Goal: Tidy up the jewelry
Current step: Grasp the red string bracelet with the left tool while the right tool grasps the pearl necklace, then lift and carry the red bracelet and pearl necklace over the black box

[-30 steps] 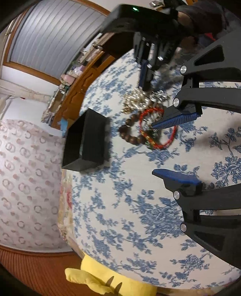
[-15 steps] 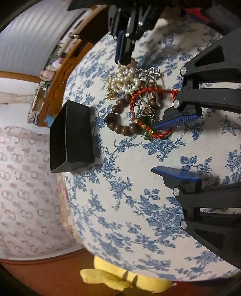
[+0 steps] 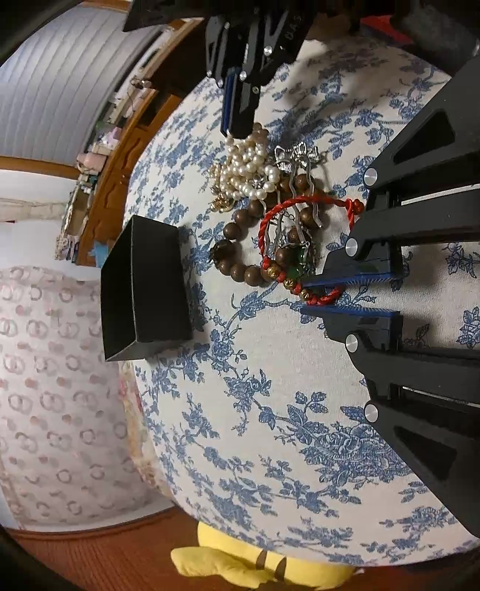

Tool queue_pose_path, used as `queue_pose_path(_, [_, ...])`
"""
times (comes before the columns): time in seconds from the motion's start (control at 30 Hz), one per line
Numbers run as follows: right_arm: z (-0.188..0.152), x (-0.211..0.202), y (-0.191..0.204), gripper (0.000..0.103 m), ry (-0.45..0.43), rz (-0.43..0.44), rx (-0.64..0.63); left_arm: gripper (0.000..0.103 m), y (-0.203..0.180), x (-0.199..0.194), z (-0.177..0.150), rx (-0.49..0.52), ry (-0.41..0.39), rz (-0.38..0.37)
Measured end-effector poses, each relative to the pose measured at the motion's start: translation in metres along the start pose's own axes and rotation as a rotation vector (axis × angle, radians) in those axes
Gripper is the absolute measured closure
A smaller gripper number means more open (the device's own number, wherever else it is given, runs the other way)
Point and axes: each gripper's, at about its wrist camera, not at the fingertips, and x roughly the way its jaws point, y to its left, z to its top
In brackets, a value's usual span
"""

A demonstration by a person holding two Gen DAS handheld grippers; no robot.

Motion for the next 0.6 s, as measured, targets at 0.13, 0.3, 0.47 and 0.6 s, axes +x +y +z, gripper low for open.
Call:
queue_pose_path(0.13, [0.001, -0.002, -0.001, 0.094, -0.006, -0.002, -0.001, 0.095, 0.006, -0.008, 0.001, -0.024, -0.041, 0.018])
queue_pose_path(0.3, [0.008, -0.010, -0.001, 0.095, -0.031, -0.005, -0.007, 0.095, 0.009, -0.027, 0.008, -0.039, -0.102, 0.026])
queue_pose_path(0.47, [0.021, -0.024, -0.005, 0.095, -0.083, 0.013, 0.000, 0.095, 0.009, -0.045, 0.022, -0.041, -0.155, 0.024])
queue_pose_path(0.6, [0.036, -0.037, -0.008, 0.095, -0.119, 0.007, -0.007, 0.094, 0.007, -0.052, 0.033, -0.039, -0.189, 0.016])
